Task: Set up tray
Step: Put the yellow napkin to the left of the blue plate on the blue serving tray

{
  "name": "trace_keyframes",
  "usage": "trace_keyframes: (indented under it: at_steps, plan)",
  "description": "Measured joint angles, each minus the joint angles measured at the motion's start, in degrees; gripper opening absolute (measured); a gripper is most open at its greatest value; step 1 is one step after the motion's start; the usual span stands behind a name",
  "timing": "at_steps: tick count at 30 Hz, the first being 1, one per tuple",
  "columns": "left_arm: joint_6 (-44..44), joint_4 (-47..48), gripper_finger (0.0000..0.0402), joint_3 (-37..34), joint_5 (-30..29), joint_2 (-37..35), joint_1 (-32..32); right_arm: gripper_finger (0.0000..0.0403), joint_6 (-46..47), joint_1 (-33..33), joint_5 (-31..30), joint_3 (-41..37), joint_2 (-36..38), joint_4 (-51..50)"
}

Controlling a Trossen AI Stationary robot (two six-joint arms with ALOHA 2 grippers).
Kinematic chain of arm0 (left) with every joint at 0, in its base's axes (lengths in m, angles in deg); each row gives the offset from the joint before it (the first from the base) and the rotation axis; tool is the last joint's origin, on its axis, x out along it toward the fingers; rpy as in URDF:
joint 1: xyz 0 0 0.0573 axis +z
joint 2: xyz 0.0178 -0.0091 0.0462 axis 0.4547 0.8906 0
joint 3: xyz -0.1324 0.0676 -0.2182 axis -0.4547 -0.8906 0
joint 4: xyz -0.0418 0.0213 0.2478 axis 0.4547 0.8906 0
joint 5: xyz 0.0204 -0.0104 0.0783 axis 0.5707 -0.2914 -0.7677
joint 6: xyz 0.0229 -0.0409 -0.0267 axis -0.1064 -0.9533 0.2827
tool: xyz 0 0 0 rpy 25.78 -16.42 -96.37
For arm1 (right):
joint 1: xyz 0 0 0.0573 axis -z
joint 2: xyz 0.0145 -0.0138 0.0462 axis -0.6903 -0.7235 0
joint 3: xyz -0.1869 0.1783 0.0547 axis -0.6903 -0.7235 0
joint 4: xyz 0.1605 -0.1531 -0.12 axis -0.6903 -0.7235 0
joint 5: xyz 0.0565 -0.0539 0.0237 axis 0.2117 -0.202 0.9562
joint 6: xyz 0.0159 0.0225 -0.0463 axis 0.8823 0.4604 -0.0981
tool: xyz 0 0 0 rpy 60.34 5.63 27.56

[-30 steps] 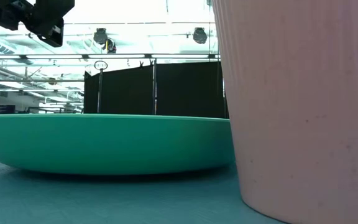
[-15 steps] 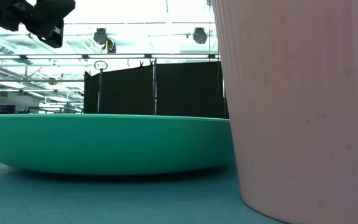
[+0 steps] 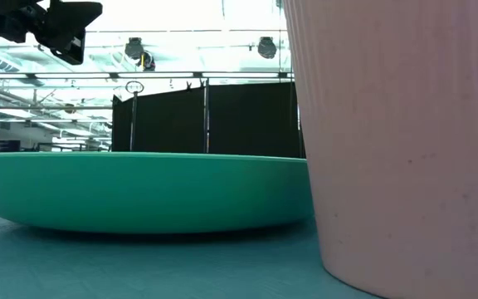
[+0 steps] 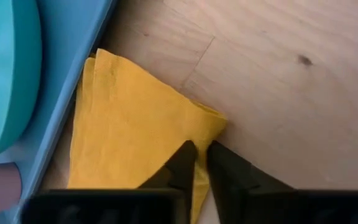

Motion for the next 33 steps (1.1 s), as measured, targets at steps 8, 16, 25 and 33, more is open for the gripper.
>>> trace_keyframes:
  at_steps: [8, 16, 25, 33]
  plan:
    - [0.0, 0.0, 0.0189, 0.0, 0.0, 0.0, 0.0, 0.0002, -0.9, 0.0, -2.1, 0.0, 0.0, 0.3]
    - [-0.2, 0.0, 0.0189, 0.0, 0.0, 0.0, 0.0, 0.0001, -1.4, -0.1, -3.0, 0.0, 0.1, 0.3]
    - [-0.2, 0.1, 0.0189, 0.0, 0.0, 0.0, 0.0, 0.0001, -4.4, -1.3, -3.6, 2.8, 0.5, 0.3]
    - [-0.2, 0.1, 0.0189, 0.0, 0.0, 0.0, 0.0, 0.0, -7.4, -3.1, -4.8, 6.3, 0.5, -0.3]
